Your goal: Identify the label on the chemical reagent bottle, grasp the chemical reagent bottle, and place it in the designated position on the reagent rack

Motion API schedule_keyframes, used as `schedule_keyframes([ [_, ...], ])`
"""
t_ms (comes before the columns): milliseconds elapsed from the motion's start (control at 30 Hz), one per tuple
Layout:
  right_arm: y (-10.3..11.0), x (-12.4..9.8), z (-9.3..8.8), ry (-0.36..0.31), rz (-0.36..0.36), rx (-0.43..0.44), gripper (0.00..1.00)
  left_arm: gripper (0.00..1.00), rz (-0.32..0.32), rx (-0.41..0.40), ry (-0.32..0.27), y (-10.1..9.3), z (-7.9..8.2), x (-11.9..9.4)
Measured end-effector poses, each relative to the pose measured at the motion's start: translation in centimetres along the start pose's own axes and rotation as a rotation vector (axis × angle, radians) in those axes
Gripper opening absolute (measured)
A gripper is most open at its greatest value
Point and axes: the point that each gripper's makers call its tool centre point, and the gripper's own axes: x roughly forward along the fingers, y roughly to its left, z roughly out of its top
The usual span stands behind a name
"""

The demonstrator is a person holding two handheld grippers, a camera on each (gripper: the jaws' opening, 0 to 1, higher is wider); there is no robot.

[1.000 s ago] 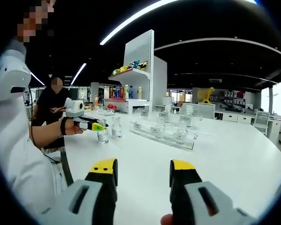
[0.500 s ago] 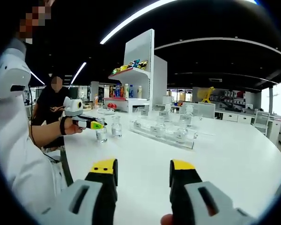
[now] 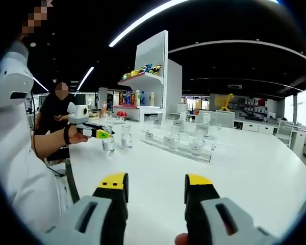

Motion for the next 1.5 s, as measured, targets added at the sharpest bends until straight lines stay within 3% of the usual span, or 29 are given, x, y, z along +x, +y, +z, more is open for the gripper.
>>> schedule_keyframes([
  [167,0.0,0.2,-0.3,0.005,0.000,0.005,0.42,0.24,-0.042,-0.056,0.002,-0.4,0.9,-0.1],
  [433,0.3,0.3,-0.7,0.011,0.005,0.012,0.42,0.23,-0.073,-0.082,0.018,-0.8,2.6,0.1],
  [867,0.2,0.2,-0.8,0.011,0.003,0.015,0.42,0.23,-0.110,-0.044,0.015,-1.0,5.7,0.6],
  [1500,0.4,0.2,-1.3,0.024,0.009,0.015,0.41,0.23,-0.150,-0.058,-0.006,1.9,10.0,3.9],
])
